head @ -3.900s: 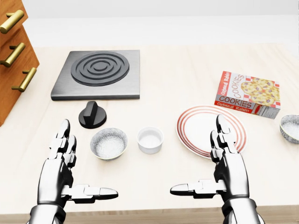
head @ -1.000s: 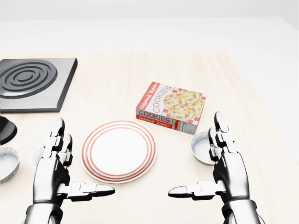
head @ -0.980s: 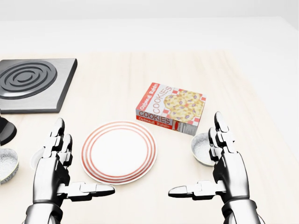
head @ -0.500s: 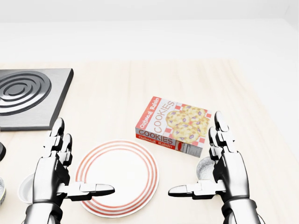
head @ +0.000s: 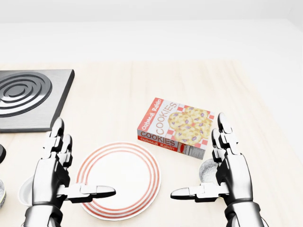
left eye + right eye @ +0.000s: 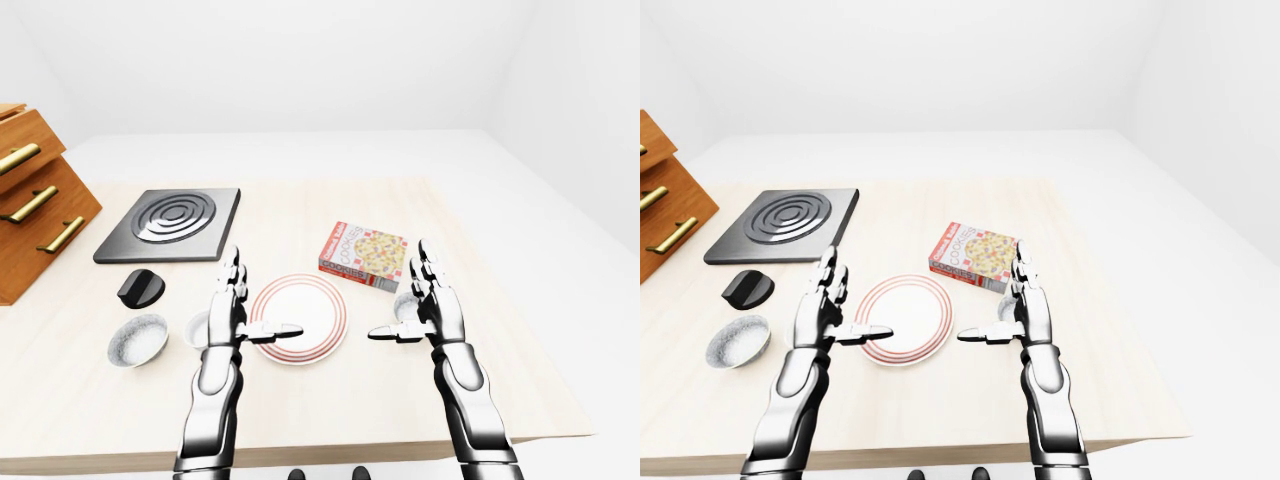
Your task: Pick the akita bowl next to the plate and place it on the plate.
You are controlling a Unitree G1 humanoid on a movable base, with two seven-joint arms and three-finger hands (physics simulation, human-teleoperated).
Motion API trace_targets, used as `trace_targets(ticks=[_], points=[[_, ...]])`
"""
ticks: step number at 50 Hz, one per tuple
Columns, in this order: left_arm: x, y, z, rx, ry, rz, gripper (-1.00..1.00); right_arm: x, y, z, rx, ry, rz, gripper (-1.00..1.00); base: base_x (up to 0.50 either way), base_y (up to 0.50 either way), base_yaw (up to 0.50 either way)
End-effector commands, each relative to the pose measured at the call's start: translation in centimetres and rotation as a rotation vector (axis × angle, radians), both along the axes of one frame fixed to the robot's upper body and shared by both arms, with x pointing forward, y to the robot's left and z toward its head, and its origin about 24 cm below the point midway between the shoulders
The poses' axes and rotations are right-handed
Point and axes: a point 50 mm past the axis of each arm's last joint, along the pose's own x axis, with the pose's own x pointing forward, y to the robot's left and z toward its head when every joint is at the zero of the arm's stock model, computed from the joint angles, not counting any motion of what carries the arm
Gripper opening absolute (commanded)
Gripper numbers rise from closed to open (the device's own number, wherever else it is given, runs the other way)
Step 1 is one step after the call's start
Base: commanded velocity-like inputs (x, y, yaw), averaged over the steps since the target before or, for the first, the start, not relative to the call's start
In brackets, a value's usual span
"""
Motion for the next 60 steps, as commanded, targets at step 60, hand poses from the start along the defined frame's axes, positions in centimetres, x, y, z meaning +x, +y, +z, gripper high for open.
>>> trace_targets(ticks=[60], points=[[0.5, 11.1, 15.8, -0.069, -0.564, 0.375, 1.00, 0.0, 0.1, -0.2, -0.017, -0.010, -0.003, 1.00, 0.00, 0.00, 0.00]])
